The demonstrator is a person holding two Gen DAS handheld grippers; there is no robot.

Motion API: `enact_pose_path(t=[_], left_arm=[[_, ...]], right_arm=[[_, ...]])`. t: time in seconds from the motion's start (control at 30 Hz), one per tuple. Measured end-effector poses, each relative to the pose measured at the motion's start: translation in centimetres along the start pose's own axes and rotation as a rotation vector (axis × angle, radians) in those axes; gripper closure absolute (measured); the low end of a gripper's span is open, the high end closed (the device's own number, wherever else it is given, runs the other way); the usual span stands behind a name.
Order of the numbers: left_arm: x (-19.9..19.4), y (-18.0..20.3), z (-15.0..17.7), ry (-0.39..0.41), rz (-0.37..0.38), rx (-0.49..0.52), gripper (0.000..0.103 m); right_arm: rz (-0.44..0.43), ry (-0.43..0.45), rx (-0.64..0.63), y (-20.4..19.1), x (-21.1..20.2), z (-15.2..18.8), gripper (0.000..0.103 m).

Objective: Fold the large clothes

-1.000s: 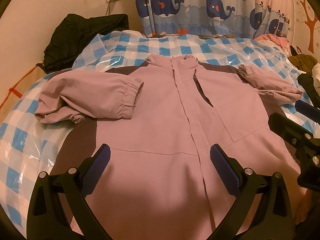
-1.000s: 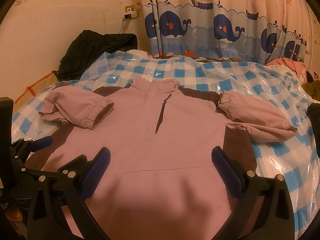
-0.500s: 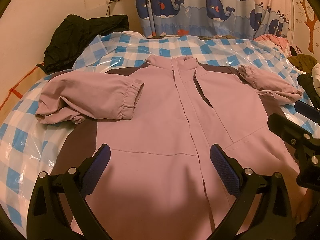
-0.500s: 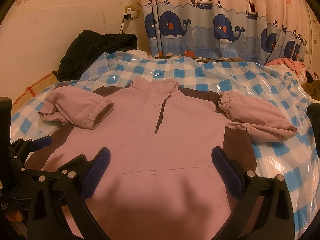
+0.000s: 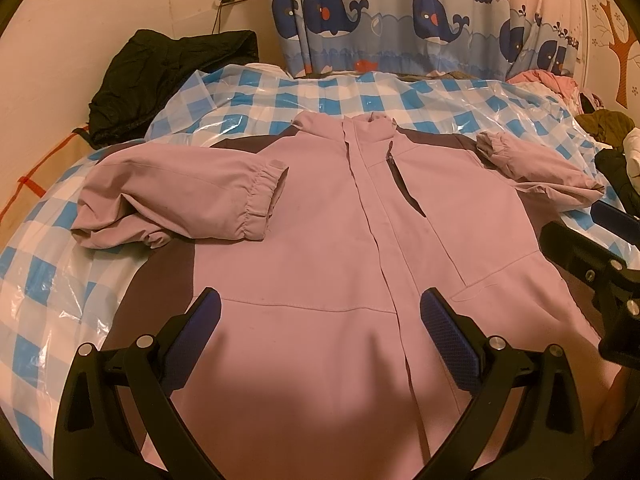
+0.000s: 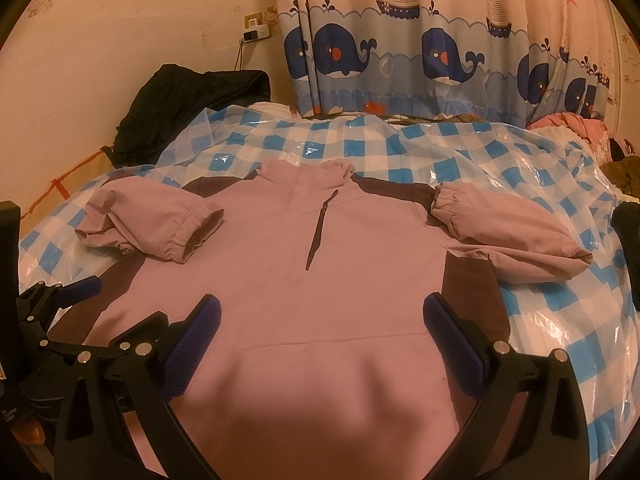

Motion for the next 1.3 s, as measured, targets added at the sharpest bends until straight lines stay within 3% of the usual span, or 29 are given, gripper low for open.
enact_pose_path(t=[0.73, 0.87, 0.97, 1.03, 1.17, 1.3], left_arm=[[-0.1, 0.1, 0.0, 0.001, -0.001, 0.001, 0.007], [-0.1, 0.0, 0.0, 0.002, -0.001, -0.005, 0.007], [-0.1, -0.1, -0.2, 0.003, 0.001, -0.014, 0.007], [-0.1, -0.3, -0.3, 0.0, 0.001, -0.022, 0.007], [0.1, -0.9, -0.4, -0.006, 0.006, -0.046, 0.007], [0.1, -1.1, -0.3, -0.006, 0.004, -0.048, 0.007]], right_arm=[[-0.015, 0.001, -0.003, 0.5, 0.0, -0.1, 0.005], [0.082, 0.095, -0.022, 4.1, -2.1, -3.1, 0.005], [0.188, 0.162, 0.02, 9.3, -4.1, -5.1, 0.005], [0.255, 0.135, 0.044, 13.3, -3.9, -5.1, 0.005], [0.275, 0.049, 0.062, 16.8, -0.9, -4.9, 0.005], [0.234, -0.12, -0.176, 14.6, 6.5, -4.8, 0.005]])
Point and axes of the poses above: each gripper's, at about its wrist camera, not at the fingertips, and x roughly the way its jaws point, y to its right, z to its underside, the point moved 10 cm from there along x, roughly the way its jaws point, and after that the axes turned 10 degrees about y, right-handed, at the moved point
